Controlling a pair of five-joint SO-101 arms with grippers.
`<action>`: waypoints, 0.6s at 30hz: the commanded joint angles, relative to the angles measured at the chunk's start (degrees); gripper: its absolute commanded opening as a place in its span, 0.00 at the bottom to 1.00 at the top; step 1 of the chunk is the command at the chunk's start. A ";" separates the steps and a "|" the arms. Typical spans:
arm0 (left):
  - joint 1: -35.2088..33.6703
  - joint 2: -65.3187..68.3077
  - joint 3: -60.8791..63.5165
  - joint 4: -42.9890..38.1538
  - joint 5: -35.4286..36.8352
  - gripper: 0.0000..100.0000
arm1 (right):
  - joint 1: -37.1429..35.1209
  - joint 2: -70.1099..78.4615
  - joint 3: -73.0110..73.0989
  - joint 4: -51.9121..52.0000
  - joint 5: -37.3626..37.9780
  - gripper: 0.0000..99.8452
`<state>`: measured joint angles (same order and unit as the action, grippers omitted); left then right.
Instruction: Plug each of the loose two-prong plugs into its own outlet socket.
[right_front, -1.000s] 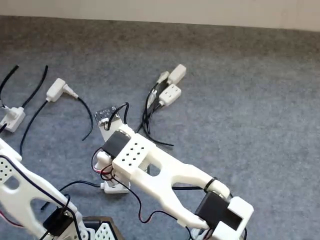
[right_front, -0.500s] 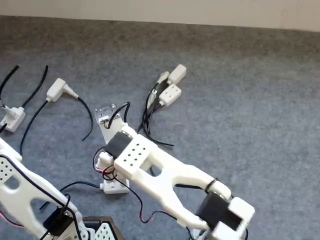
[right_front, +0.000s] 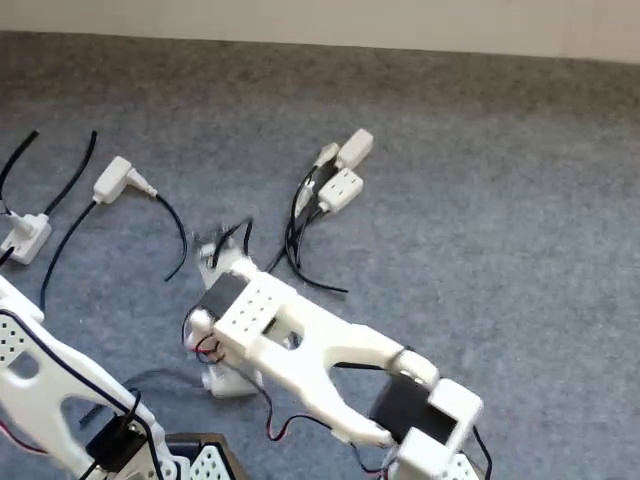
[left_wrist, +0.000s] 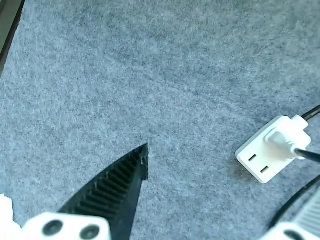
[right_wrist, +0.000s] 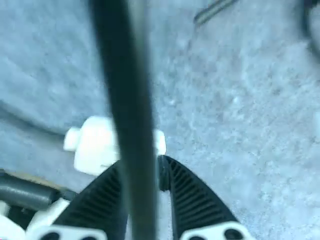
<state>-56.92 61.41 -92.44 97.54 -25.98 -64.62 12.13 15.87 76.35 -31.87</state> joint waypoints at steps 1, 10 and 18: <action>-0.40 -1.36 -2.86 -0.35 -0.44 0.47 | -2.15 1.80 2.68 0.04 -0.35 0.01; -0.40 -1.36 -2.86 -0.35 -0.44 0.47 | -1.10 1.89 6.20 -6.90 -0.09 0.01; -0.48 -1.45 -2.86 -0.35 -3.52 0.47 | 1.63 -4.26 7.60 -11.30 -2.90 0.27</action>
<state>-56.92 61.41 -92.44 97.54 -28.00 -64.00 10.64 21.41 66.24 -32.75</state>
